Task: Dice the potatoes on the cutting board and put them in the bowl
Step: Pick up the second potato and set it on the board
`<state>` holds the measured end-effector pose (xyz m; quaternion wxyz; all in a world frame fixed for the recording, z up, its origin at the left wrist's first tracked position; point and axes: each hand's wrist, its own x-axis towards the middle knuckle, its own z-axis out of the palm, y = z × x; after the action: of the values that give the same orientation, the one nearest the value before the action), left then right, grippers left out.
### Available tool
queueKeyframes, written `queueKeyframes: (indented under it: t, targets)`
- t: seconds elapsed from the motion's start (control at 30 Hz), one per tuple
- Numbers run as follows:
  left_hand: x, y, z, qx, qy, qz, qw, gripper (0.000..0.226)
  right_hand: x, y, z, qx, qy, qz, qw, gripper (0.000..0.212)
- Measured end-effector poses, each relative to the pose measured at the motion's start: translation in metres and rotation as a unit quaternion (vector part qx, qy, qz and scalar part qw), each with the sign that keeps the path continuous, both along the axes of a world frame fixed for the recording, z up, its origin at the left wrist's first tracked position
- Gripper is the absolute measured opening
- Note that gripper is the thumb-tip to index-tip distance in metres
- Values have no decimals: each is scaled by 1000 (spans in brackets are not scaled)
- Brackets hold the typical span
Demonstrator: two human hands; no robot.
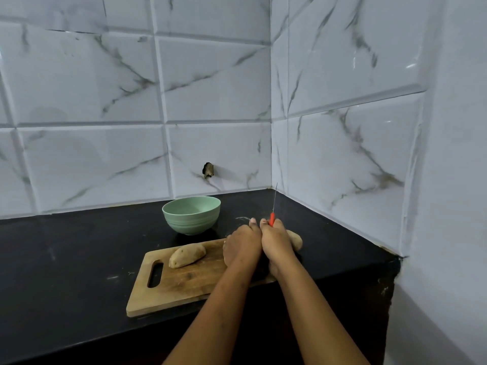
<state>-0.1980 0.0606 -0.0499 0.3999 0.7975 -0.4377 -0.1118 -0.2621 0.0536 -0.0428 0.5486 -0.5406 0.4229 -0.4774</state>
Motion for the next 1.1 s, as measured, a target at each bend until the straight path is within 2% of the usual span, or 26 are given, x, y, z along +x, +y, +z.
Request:
queueKeyframes:
  t: [0.3,0.5,0.6,0.83,1.0,1.1]
  targets:
    - [-6,-10,11,-42,114,21,992,54,0,-21,9,61,11,42,997,26]
    - [-3,-19,17,-71,190,28,979,56,12,-35,5,66,34,61,995,33]
    - [-1,-17,20,-84,249,17,965,58,14,-35,5,45,43,67,996,30]
    - [19,-4,13,-193,362,33,911,57,9,-30,-1,-47,76,34,995,7]
    - [8,10,18,-165,390,15,906,55,5,-29,0,-44,96,18,994,14]
    - [-4,15,20,-165,382,-4,909,54,2,-27,5,-58,146,20,987,18]
